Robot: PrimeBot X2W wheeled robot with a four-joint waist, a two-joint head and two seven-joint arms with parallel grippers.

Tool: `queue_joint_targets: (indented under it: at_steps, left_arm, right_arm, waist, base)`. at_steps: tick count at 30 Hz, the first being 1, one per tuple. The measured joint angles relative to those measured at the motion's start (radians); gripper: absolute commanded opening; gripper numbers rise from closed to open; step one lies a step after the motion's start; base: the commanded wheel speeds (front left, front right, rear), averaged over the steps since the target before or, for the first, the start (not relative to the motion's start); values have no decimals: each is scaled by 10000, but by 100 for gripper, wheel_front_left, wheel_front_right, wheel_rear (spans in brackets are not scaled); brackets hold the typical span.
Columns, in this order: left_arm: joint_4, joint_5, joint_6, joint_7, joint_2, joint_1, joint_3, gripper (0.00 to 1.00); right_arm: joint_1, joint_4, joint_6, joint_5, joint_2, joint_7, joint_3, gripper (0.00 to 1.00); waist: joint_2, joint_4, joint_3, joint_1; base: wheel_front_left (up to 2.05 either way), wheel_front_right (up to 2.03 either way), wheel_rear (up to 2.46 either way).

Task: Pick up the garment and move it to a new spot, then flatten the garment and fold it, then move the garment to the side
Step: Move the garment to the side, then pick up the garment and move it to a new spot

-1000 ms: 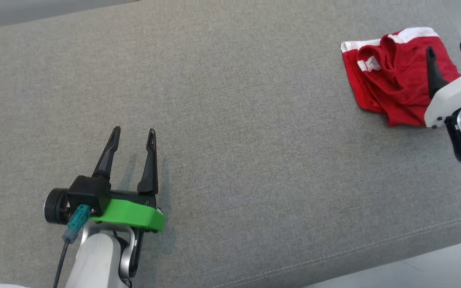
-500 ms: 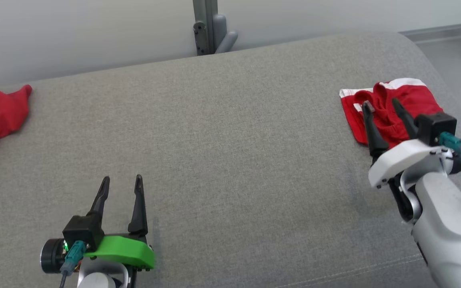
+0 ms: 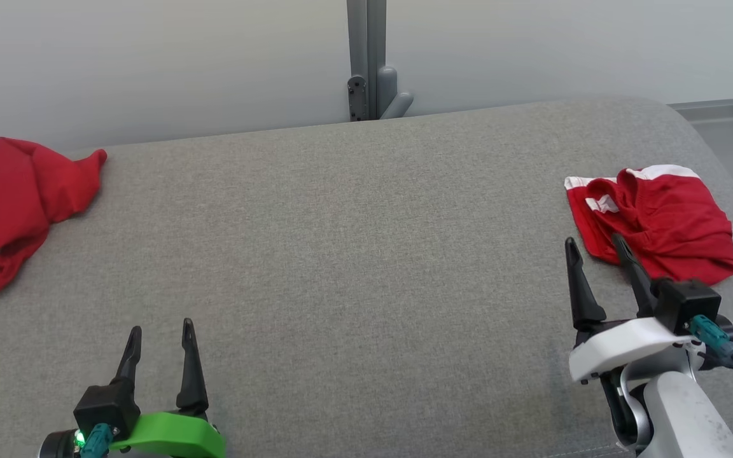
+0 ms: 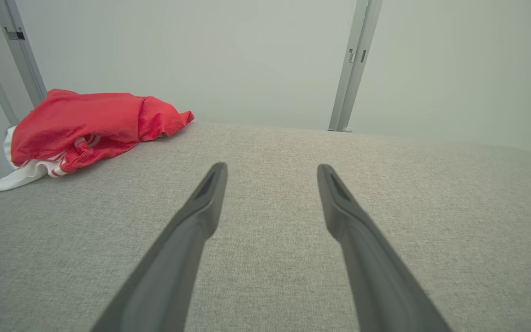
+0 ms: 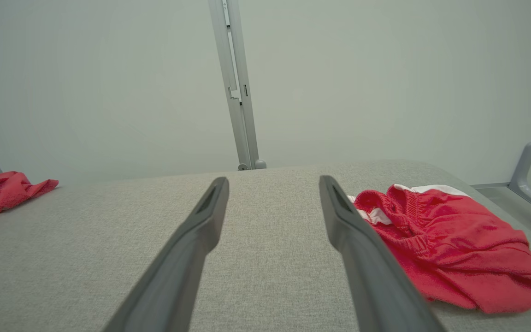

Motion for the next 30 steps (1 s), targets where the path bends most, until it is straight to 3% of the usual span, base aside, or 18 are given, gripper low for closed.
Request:
queue_joint_targets:
  at_steps: [13, 30]
  left_arm:
    - [-52, 75, 2, 0, -13, 210, 82, 100]
    - [92, 75, 6, 0, -19, 195, 88, 100]
  right_arm:
    - [1277, -1206, 0, -414, 512, 2, -360, 100]
    - [1468, -1312, 0, -282, 537, 4, -253, 100]
  waist:
    - [0, 172, 9, 0]
    - [0, 317, 49, 0]
  base:
    - [0, 0, 0]
    - [0, 0, 0]
